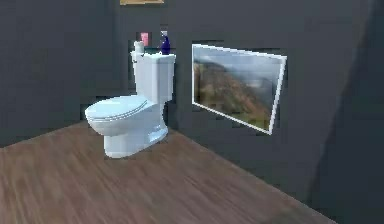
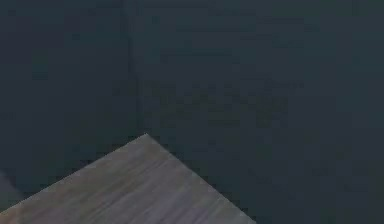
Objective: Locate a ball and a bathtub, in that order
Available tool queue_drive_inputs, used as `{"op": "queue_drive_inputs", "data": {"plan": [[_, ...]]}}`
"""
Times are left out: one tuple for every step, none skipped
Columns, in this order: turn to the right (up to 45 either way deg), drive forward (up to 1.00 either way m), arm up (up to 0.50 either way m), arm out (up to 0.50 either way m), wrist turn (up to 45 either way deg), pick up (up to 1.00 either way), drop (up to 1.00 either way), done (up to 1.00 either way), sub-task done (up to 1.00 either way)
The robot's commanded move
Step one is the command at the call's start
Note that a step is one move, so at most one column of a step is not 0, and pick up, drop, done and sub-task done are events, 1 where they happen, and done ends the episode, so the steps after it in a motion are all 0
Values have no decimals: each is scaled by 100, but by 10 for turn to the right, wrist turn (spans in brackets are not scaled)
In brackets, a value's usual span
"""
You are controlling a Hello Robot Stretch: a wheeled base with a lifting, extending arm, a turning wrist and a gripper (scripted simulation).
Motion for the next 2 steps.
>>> {"op": "queue_drive_inputs", "data": {"plan": [[-420, 0, 0, 0, 0, 0, 0, 0, 0], [0, 55, 0, 0, 0, 0, 0, 0, 0]]}}
